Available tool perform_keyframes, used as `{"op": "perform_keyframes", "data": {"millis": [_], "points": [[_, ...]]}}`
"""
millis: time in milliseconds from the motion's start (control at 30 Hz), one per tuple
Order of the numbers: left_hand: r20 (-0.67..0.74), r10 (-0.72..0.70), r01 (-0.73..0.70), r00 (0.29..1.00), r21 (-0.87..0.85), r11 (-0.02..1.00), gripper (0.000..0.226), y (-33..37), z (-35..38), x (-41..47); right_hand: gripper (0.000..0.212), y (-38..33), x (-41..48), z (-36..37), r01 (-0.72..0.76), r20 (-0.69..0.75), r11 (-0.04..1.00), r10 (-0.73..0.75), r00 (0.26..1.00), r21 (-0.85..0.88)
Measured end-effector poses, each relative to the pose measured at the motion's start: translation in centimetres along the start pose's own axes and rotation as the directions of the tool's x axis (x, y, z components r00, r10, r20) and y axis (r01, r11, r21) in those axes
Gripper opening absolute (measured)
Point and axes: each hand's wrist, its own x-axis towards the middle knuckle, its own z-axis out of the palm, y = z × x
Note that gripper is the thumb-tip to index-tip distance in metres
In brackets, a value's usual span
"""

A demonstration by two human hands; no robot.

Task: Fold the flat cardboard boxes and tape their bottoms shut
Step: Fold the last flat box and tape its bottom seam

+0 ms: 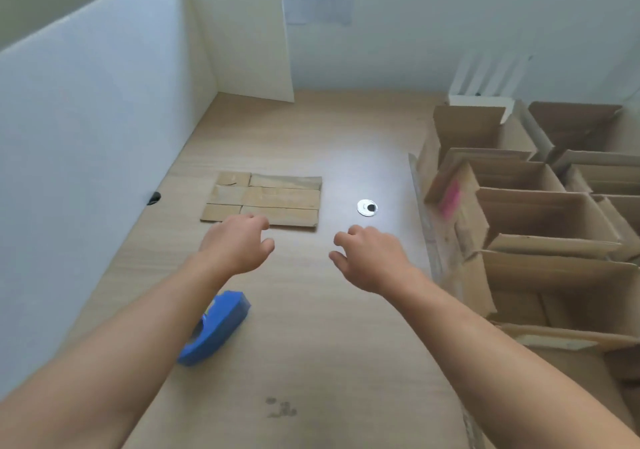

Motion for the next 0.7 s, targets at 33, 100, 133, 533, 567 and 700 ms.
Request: {"op": "perform_keyframes", "data": {"millis": [33, 100, 133, 533, 567, 700], "points": [[0.029, -0.014, 0.014, 0.999, -0.001, 1.000, 0.042, -1.6, 0.2, 1.5, 0.037, -0.7, 1.8, 0.2, -0.014, 0.006, 1.000, 0.014, 1.000, -0.002], [0.081, -0.039, 0.039, 0.996, 0.007, 0.999, 0.041, -4.6, 0.6, 4.6, 0.036, -1.9, 5.3, 0.7, -0.051, 0.013, 0.999, 0.051, 0.999, -0.008], [0.100, -0.049, 0.048, 0.994, 0.011, 0.999, 0.039, -5.9, 0.9, 6.0, 0.036, -2.4, 7.0, 1.0, -0.073, 0.020, 0.997, 0.073, 0.997, -0.004], [0.158, -0.262, 0.302, 0.952, -0.349, 0.887, 0.064, -14.4, 6.6, 16.3, 0.055, -2.9, 18.2, 8.2, -0.590, 0.321, 0.631, 0.498, 0.806, 0.504], [0.166, -0.286, 0.330, 0.944, -0.405, 0.853, 0.067, -14.7, 7.1, 16.6, 0.058, -2.7, 18.6, 8.7, -0.640, 0.353, 0.516, 0.549, 0.758, 0.569], [0.219, -0.291, 0.364, 0.931, -0.513, 0.777, 0.081, -14.9, 8.9, 17.3, 0.072, -2.5, 19.3, 10.5, -0.682, 0.479, 0.216, 0.566, 0.671, 0.699]]}}
